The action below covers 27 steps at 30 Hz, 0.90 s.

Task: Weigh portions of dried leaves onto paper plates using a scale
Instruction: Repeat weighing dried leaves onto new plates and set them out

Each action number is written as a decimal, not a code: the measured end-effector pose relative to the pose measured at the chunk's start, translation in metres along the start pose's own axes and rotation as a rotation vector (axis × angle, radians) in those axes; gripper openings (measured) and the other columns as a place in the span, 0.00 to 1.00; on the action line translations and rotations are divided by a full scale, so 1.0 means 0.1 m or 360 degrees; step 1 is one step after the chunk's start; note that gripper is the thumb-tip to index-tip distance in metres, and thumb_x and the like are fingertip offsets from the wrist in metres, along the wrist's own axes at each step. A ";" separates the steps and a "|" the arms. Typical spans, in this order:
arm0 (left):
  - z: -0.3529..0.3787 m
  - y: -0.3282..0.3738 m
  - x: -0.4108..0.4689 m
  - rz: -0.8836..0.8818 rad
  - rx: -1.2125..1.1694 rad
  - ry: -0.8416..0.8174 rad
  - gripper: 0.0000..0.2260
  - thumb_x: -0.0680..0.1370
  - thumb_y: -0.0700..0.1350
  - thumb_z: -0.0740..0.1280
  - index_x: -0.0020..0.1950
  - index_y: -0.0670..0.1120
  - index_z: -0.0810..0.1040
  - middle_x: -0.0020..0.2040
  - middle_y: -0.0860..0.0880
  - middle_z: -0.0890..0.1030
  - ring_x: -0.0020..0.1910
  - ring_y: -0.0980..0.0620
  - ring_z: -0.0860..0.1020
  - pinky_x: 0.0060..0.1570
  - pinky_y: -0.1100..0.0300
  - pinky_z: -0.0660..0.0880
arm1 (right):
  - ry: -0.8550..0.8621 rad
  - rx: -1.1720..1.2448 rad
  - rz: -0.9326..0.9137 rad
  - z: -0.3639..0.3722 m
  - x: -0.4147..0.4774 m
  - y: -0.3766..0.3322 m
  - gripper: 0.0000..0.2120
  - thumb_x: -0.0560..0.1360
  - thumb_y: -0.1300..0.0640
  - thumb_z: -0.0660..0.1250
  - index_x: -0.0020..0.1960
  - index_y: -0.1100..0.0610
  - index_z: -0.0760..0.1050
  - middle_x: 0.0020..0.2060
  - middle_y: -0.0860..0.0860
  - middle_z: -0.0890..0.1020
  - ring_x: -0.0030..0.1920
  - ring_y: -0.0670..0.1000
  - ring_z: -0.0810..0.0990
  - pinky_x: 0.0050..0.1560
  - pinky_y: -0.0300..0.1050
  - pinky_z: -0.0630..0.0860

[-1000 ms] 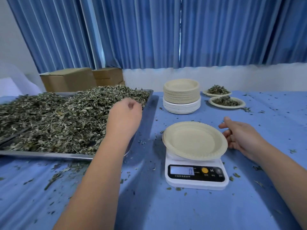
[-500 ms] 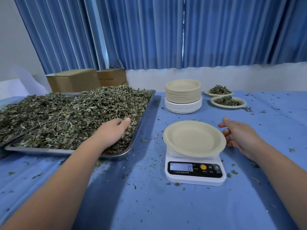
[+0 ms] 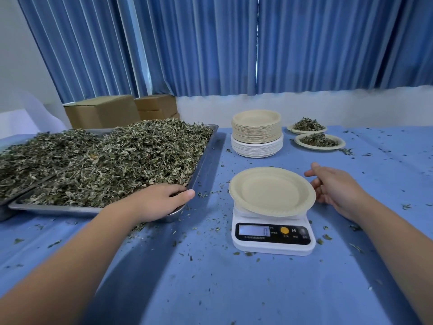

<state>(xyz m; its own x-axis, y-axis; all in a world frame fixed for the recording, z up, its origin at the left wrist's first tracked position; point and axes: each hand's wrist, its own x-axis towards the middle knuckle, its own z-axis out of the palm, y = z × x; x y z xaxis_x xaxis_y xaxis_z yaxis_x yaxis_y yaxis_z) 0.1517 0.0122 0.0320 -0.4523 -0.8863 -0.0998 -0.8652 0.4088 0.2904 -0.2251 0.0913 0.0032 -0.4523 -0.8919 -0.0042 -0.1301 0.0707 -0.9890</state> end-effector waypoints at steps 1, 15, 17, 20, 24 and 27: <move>0.01 0.01 -0.04 -0.0013 0.0017 -0.0014 0.42 0.68 0.75 0.46 0.77 0.56 0.62 0.76 0.52 0.64 0.74 0.51 0.63 0.71 0.53 0.58 | -0.0004 -0.0005 -0.0004 0.00 0.00 0.00 0.17 0.81 0.44 0.59 0.52 0.57 0.77 0.32 0.55 0.77 0.29 0.51 0.74 0.30 0.46 0.70; 0.07 0.03 -0.24 0.0071 0.0187 0.0295 0.31 0.71 0.74 0.50 0.54 0.52 0.77 0.40 0.51 0.81 0.38 0.55 0.78 0.43 0.55 0.77 | -0.0005 -0.0033 -0.0030 -0.01 0.01 0.03 0.18 0.81 0.45 0.59 0.51 0.58 0.78 0.32 0.55 0.76 0.30 0.52 0.73 0.30 0.46 0.70; 0.05 0.00 -0.21 0.0079 0.0040 0.0305 0.26 0.72 0.73 0.52 0.44 0.54 0.76 0.34 0.52 0.80 0.33 0.55 0.77 0.37 0.58 0.73 | 0.0005 -0.0026 -0.0029 -0.01 0.02 0.04 0.18 0.81 0.45 0.60 0.51 0.59 0.79 0.30 0.54 0.76 0.29 0.52 0.73 0.30 0.46 0.70; 0.01 -0.03 -0.13 0.0075 -0.0113 0.0296 0.16 0.77 0.65 0.59 0.40 0.56 0.77 0.29 0.52 0.79 0.25 0.57 0.72 0.28 0.63 0.66 | 0.0004 -0.0021 -0.0022 -0.01 0.03 0.05 0.18 0.81 0.45 0.60 0.51 0.60 0.79 0.29 0.53 0.76 0.29 0.52 0.73 0.30 0.46 0.70; -0.05 -0.08 -0.01 0.0059 -0.0292 0.0294 0.12 0.77 0.61 0.65 0.41 0.54 0.78 0.22 0.54 0.74 0.20 0.57 0.67 0.21 0.67 0.60 | -0.0007 -0.0004 -0.0017 -0.01 0.05 0.06 0.19 0.81 0.45 0.60 0.51 0.60 0.79 0.29 0.53 0.76 0.29 0.52 0.73 0.30 0.46 0.70; -0.08 -0.11 0.06 -0.0033 -0.0347 0.0317 0.09 0.77 0.59 0.65 0.48 0.55 0.76 0.19 0.53 0.69 0.17 0.58 0.63 0.19 0.67 0.57 | -0.0012 -0.0002 -0.0017 -0.02 0.06 0.07 0.19 0.80 0.45 0.60 0.52 0.61 0.79 0.29 0.53 0.77 0.29 0.52 0.73 0.30 0.46 0.69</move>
<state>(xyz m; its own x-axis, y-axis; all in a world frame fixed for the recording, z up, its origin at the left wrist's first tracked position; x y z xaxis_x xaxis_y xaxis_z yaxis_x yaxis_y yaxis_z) 0.1606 0.0009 0.0355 -0.3648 -0.9281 0.0747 -0.7971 0.3527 0.4901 -0.2301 0.0874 -0.0031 -0.4442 -0.8959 0.0051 -0.1360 0.0618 -0.9888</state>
